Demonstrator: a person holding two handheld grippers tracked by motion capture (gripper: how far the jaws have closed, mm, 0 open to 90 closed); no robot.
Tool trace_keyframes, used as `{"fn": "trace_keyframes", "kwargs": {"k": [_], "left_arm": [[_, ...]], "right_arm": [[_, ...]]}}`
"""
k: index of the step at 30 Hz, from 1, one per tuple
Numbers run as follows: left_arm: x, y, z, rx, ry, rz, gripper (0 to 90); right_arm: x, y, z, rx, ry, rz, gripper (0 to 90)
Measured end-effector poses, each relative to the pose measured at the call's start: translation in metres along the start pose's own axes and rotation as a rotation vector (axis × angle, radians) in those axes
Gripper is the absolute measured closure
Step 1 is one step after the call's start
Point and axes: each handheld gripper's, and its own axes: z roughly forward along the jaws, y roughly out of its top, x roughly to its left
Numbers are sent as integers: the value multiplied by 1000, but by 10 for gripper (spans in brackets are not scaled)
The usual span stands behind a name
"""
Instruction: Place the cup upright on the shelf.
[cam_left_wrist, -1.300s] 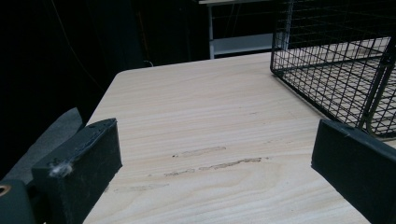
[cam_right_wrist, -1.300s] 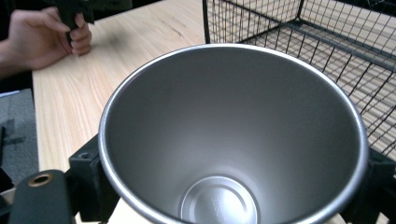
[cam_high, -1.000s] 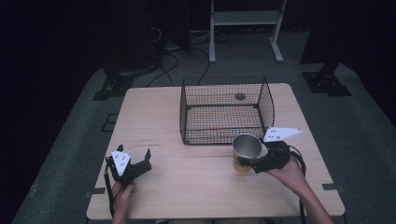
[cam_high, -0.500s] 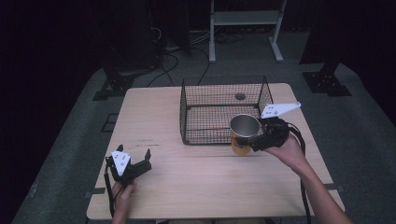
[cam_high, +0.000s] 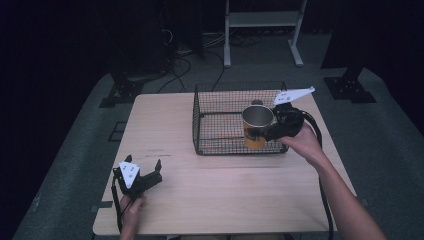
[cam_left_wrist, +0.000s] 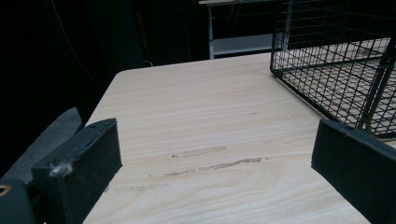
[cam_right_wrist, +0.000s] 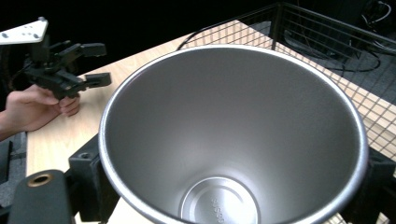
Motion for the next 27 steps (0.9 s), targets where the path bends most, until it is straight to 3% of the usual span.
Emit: {"fn": "trace_keyframes", "kwargs": {"k": [16, 27], "left_arm": [[0, 0, 0, 1, 1, 0, 8], [1, 0, 0, 0, 1, -2, 8]], "right_arm": [[-26, 21, 12, 33, -35, 34, 125], [-45, 33, 35, 69, -61, 60, 125]]}}
